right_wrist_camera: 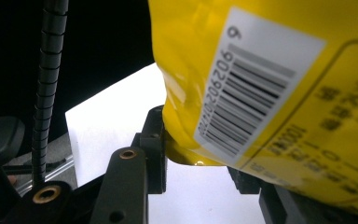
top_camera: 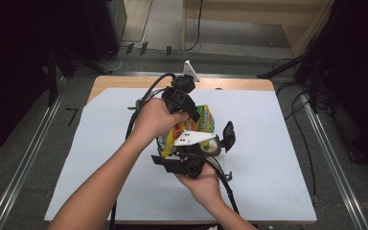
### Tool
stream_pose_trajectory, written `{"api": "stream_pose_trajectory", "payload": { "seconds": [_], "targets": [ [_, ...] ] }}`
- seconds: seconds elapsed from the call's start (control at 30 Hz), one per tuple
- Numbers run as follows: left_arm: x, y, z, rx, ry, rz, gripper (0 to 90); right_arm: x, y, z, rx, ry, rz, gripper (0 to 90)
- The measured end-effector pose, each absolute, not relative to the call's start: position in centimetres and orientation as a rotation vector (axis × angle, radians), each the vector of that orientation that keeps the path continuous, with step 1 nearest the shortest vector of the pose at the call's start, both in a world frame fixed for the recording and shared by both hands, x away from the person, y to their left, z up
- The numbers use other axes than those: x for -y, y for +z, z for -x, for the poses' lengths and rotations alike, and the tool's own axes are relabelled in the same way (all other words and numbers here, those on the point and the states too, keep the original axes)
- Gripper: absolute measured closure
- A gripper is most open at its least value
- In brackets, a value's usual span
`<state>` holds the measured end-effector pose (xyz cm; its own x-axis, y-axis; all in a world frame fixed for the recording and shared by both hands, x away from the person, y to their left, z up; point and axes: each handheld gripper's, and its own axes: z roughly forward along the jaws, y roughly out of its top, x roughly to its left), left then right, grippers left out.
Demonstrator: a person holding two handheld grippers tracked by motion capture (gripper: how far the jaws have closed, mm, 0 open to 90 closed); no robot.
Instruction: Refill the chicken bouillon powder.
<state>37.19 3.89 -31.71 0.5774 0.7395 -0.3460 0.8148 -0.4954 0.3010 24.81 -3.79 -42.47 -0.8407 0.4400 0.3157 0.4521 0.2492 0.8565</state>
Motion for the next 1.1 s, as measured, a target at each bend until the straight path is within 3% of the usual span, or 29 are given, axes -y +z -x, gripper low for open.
{"api": "stream_pose_trajectory", "payload": {
  "seconds": [0.33, 1.1],
  "targets": [
    [-3.85, -31.77, -37.28, -1.255, -0.239, -2.384, 84.8, 3.65, -42.51, -24.78, 2.478, -1.699, 0.899, 59.7],
    [-3.52, -31.87, -37.28, -1.249, -0.253, -2.398, 84.9, 3.83, -42.54, -24.83, 2.473, -1.692, 0.894, 64.0]
  ]
}}
